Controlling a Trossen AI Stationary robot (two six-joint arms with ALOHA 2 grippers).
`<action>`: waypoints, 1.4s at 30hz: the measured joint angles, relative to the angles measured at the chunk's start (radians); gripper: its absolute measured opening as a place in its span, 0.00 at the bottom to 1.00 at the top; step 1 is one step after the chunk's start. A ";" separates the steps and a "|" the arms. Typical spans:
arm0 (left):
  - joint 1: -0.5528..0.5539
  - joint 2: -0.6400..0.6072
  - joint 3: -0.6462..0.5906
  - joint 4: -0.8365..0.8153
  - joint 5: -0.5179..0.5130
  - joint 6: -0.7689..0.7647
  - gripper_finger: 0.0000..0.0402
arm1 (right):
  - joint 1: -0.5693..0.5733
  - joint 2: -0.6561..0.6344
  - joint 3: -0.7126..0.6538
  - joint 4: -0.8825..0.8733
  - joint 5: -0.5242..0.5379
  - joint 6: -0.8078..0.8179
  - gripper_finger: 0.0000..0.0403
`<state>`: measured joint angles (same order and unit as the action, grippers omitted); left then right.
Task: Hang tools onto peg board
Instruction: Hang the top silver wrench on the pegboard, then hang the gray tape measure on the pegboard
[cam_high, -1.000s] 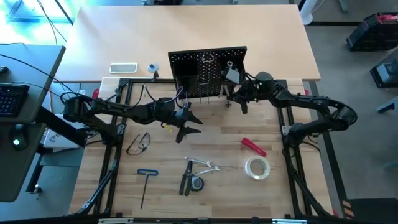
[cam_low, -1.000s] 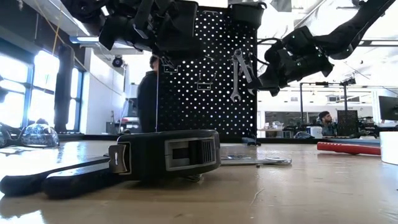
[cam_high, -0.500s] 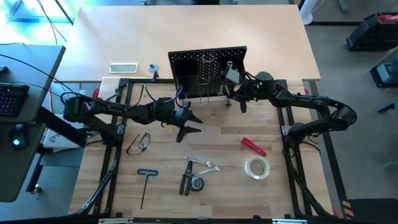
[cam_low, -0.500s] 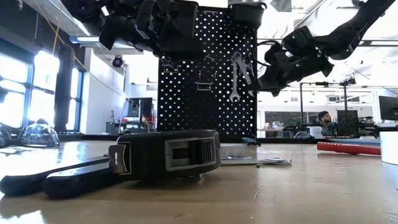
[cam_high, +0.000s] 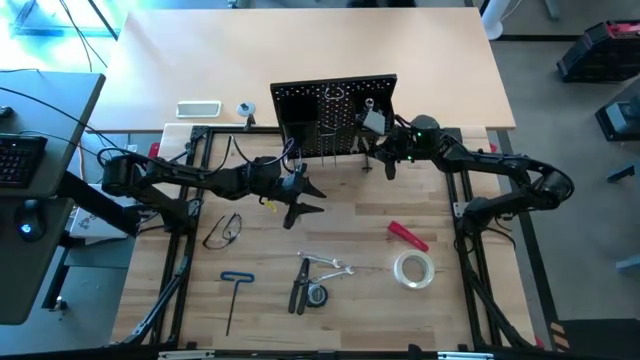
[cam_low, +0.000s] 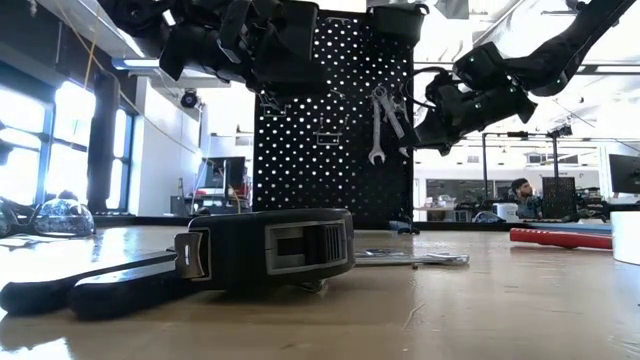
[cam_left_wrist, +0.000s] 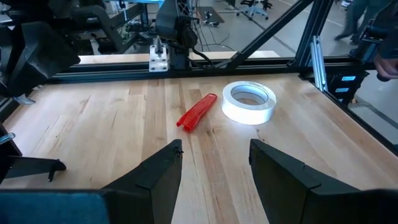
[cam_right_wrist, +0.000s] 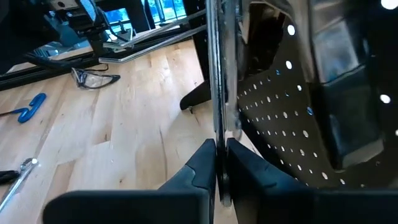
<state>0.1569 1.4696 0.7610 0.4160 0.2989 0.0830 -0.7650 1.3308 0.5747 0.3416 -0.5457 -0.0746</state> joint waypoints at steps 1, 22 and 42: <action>0.000 0.000 0.000 0.000 0.000 0.000 0.45 | 0.000 0.000 0.000 0.000 0.006 0.005 0.07; 0.000 0.000 0.000 -0.009 -0.005 -0.002 0.45 | 0.002 0.000 0.000 -0.026 0.022 0.055 0.26; -0.001 0.000 0.000 -0.008 -0.007 0.000 0.45 | 0.116 0.000 0.000 -0.171 0.012 0.128 0.26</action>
<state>0.1562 1.4696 0.7609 0.4076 0.2916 0.0828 -0.6486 1.3306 0.5747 0.1705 -0.5334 0.0534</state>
